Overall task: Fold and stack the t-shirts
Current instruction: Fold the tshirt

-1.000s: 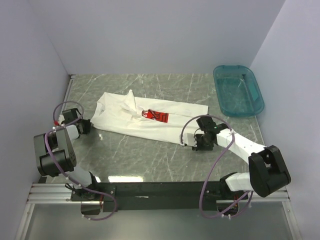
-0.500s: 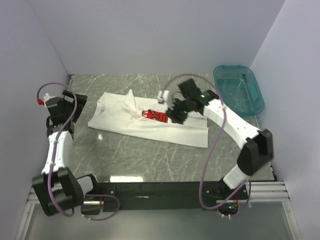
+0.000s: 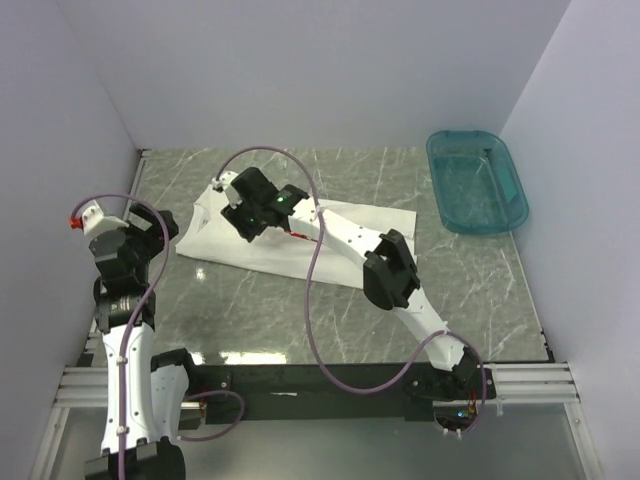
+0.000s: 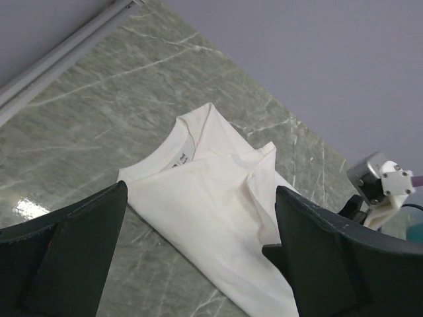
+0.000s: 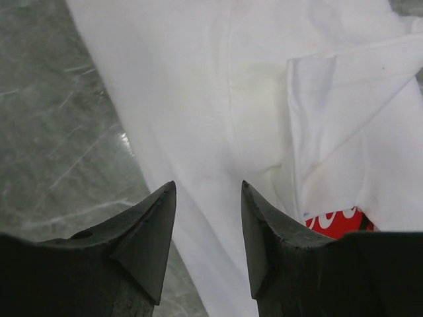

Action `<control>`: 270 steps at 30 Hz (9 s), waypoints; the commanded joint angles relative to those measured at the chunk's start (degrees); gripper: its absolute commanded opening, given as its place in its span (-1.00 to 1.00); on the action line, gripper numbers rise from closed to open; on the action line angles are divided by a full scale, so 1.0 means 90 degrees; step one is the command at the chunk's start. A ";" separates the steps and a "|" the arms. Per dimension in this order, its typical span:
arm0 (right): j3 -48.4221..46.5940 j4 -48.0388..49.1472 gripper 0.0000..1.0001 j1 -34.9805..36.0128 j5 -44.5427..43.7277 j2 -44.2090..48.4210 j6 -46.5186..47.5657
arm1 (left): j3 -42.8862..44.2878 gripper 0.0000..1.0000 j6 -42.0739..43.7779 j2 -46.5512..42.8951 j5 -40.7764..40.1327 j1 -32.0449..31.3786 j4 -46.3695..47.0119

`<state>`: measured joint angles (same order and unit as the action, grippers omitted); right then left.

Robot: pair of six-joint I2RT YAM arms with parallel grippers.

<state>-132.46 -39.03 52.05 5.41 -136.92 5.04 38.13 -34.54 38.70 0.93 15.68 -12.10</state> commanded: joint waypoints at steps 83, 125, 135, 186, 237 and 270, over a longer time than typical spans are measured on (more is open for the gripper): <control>0.4683 0.0264 -0.08 -0.1946 0.2632 0.3814 0.3068 | -0.0661 0.88 -0.1479 0.1265 0.1028 0.0229 0.0249; 1.0421 0.1044 -0.10 -0.2512 0.0327 0.7245 0.7497 | 0.0109 -0.99 -0.2168 0.6219 0.0952 0.0894 0.2898; 1.0625 0.0957 -0.17 -0.2044 0.0024 0.7020 0.7321 | 0.0207 -0.99 -0.2177 0.6354 0.1127 0.0924 0.2828; 1.0266 0.0137 -0.59 0.0759 0.0639 0.6953 0.4853 | 0.4396 -0.59 -0.0704 0.8787 0.1459 0.0972 0.0299; 0.5489 -0.1825 -0.03 -0.5393 0.2895 0.2167 0.3336 | 0.1877 0.53 -0.0185 0.4471 0.2592 -0.0151 0.1930; 0.7396 -0.0694 0.43 -0.5598 0.2228 0.5028 0.2995 | 0.4220 0.37 -0.1103 0.7136 0.1089 -0.2982 0.0671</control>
<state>-60.69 -50.63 2.09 22.96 -94.37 34.17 71.33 -41.93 102.91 16.03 -9.65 -2.66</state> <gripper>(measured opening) 0.700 0.692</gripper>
